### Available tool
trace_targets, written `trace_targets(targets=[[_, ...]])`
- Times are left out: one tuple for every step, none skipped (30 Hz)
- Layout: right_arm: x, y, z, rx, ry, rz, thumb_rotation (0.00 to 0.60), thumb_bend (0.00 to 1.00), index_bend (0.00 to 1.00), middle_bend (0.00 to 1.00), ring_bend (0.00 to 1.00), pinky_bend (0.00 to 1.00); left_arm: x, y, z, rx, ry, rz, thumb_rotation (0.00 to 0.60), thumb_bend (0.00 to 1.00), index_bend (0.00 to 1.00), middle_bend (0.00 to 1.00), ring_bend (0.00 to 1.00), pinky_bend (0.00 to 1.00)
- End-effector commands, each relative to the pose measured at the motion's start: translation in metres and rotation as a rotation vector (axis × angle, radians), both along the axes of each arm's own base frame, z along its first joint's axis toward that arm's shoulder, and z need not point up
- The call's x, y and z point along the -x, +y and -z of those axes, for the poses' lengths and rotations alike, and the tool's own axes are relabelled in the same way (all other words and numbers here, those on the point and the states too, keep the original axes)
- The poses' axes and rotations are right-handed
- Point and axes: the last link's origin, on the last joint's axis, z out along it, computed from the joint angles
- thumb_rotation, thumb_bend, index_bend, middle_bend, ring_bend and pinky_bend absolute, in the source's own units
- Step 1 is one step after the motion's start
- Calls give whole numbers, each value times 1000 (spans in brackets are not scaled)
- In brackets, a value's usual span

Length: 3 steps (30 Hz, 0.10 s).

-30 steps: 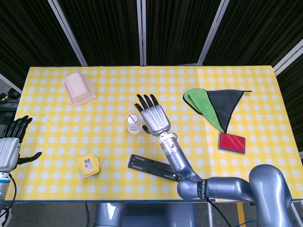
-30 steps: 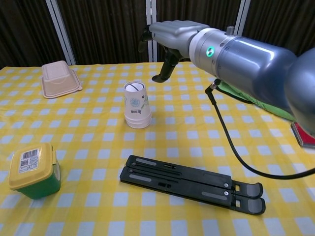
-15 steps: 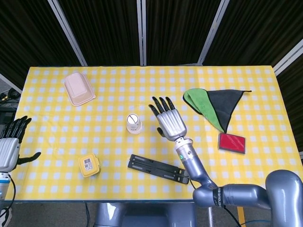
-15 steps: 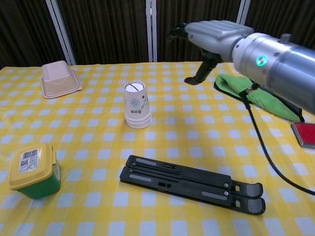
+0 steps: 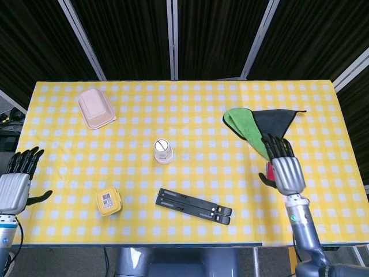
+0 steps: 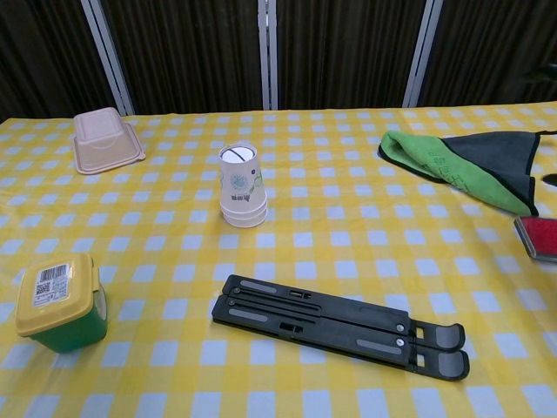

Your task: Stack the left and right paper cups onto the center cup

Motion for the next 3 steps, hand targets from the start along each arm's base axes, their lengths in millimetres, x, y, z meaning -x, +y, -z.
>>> trace_targets(targets=[[42, 32, -19, 26, 17, 31, 600, 131, 2, 0, 0, 0, 6, -5, 3, -7, 19, -21, 600, 88, 0, 0, 0, 0], [46, 36, -20, 27, 15, 33, 600, 131, 1, 0, 0, 0, 6, -6, 3, -10, 23, -20, 600, 88, 0, 0, 0, 0], [51, 41, -22, 31, 13, 31, 600, 131, 0, 0, 0, 0, 5, -7, 4, -15, 26, -17, 600, 88, 0, 0, 0, 0]])
